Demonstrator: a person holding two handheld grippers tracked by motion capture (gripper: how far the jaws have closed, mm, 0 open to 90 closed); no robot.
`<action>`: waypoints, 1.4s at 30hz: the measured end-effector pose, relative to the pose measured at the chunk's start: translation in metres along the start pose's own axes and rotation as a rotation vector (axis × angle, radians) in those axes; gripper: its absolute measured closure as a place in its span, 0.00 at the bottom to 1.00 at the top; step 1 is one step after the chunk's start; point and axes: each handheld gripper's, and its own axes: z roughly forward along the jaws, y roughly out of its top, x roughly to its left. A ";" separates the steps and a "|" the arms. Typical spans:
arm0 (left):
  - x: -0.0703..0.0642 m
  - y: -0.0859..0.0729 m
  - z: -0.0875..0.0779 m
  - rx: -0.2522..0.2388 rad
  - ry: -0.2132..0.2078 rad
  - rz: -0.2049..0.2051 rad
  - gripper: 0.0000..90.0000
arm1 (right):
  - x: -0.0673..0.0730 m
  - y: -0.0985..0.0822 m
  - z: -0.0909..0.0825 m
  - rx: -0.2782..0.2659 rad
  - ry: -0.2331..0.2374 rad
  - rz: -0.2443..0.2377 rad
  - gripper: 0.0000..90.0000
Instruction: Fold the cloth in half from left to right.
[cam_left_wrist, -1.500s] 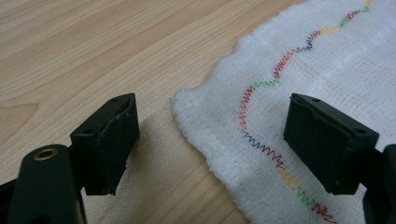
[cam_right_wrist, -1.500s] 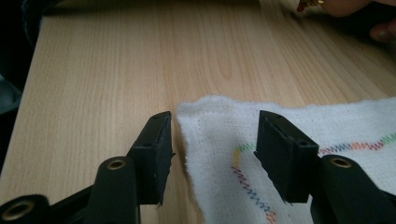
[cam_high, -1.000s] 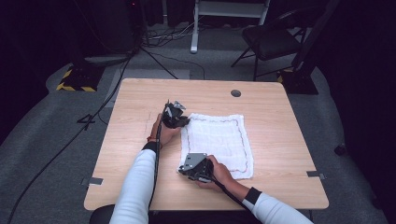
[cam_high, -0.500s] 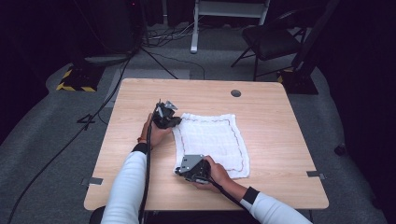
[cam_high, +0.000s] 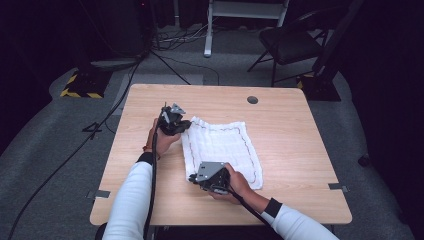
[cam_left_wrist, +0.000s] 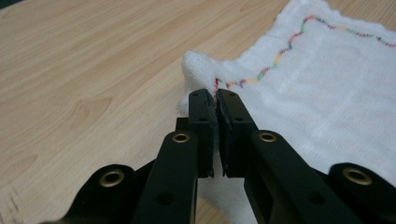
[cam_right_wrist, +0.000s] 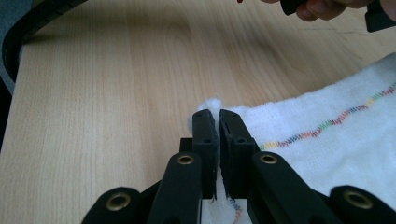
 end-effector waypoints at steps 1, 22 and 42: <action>-0.002 0.004 0.000 -0.003 -0.001 0.006 0.94 | -0.001 -0.001 -0.004 -0.006 -0.004 0.005 0.95; -0.051 0.065 0.040 -0.001 -0.035 0.087 0.94 | -0.026 -0.054 -0.085 -0.059 -0.100 0.116 0.95; -0.097 0.092 0.092 0.022 -0.061 0.142 0.94 | -0.035 -0.109 -0.127 -0.033 -0.174 0.220 0.95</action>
